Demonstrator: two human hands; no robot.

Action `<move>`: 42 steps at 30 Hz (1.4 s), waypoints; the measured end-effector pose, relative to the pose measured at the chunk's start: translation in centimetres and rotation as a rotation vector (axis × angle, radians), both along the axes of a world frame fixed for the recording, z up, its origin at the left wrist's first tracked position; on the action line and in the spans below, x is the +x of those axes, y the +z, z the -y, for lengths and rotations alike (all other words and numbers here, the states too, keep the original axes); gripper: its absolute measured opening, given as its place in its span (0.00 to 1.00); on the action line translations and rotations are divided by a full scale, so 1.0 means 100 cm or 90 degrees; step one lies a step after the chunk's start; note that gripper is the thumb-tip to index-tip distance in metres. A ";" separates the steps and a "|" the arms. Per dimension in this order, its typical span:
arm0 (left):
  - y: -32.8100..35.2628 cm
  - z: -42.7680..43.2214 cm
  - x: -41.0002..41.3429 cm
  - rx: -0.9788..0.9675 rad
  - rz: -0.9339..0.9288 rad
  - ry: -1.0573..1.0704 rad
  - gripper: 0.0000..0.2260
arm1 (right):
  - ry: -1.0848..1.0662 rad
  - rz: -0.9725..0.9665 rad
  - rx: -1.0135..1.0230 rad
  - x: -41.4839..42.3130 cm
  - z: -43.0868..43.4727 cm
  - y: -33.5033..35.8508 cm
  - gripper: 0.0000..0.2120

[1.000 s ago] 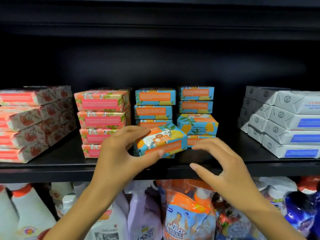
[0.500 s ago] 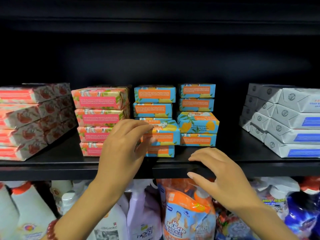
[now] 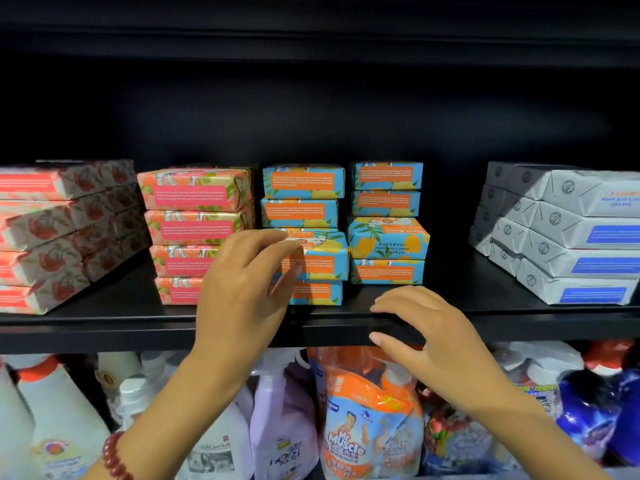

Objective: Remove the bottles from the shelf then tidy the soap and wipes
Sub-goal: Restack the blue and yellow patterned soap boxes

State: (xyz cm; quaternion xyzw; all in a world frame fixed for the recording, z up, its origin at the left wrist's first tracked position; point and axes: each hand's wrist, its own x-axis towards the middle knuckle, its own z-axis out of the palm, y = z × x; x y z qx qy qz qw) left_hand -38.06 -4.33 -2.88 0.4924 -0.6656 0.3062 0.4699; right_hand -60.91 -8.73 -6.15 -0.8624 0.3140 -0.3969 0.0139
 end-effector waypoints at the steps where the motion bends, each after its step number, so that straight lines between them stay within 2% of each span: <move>1: -0.001 -0.003 -0.002 -0.016 0.007 0.004 0.10 | 0.009 0.041 0.010 0.000 0.000 0.003 0.15; 3: -0.004 -0.010 -0.009 -0.037 0.001 -0.021 0.09 | -0.008 0.131 -0.020 -0.002 0.003 0.013 0.14; 5: -0.011 -0.016 -0.018 -0.014 -0.014 -0.067 0.07 | -0.055 0.160 -0.079 -0.003 0.011 0.028 0.15; 7: -0.021 -0.014 -0.023 0.052 -0.022 -0.103 0.10 | -0.092 0.127 -0.084 -0.003 0.026 0.040 0.19; 9: -0.030 -0.009 -0.025 0.117 -0.023 -0.102 0.14 | -0.123 0.056 -0.029 -0.001 0.041 0.048 0.27; 11: -0.037 -0.005 -0.026 0.148 -0.025 -0.093 0.15 | -0.132 -0.018 0.007 0.001 0.051 0.049 0.32; 13: -0.041 -0.005 -0.025 0.154 -0.033 -0.097 0.14 | -0.137 -0.054 -0.012 0.003 0.055 0.044 0.34; 18: -0.039 -0.005 -0.023 0.157 -0.046 -0.104 0.14 | -0.207 -0.011 -0.160 0.004 0.048 0.037 0.27; 21: -0.038 -0.005 -0.023 0.169 -0.060 -0.109 0.14 | -0.179 0.027 -0.209 -0.005 0.041 0.033 0.23; 23: -0.032 -0.010 -0.025 0.187 -0.132 -0.143 0.14 | -0.136 0.104 -0.195 -0.011 0.029 0.032 0.19; 26: -0.016 -0.019 -0.032 0.213 -0.323 -0.250 0.10 | -0.094 0.202 -0.241 -0.014 0.008 0.033 0.16; 28: -0.001 -0.020 -0.037 0.243 -0.405 -0.298 0.09 | -0.065 0.208 -0.308 -0.014 0.000 0.033 0.15; 32: 0.025 -0.016 -0.043 0.458 -0.636 -0.459 0.24 | 0.037 0.162 -0.421 -0.009 -0.004 0.035 0.16; 33: 0.027 -0.015 -0.044 0.509 -0.653 -0.482 0.24 | 0.054 0.154 -0.436 -0.006 -0.005 0.035 0.14; 35: 0.027 -0.015 -0.046 0.536 -0.659 -0.512 0.18 | 0.061 0.142 -0.449 -0.003 -0.004 0.032 0.11; 36: 0.025 -0.015 -0.046 0.523 -0.677 -0.532 0.14 | 0.060 0.132 -0.438 -0.003 -0.003 0.031 0.10; 38: 0.023 -0.018 -0.046 0.471 -0.706 -0.555 0.11 | 0.047 0.098 -0.375 -0.004 -0.002 0.032 0.14; 40: 0.019 -0.021 -0.045 0.386 -0.649 -0.510 0.13 | 0.036 0.079 -0.251 -0.006 -0.005 0.035 0.27; 42: 0.019 -0.023 -0.044 0.325 -0.577 -0.471 0.14 | 0.060 0.131 -0.061 -0.007 -0.011 0.040 0.41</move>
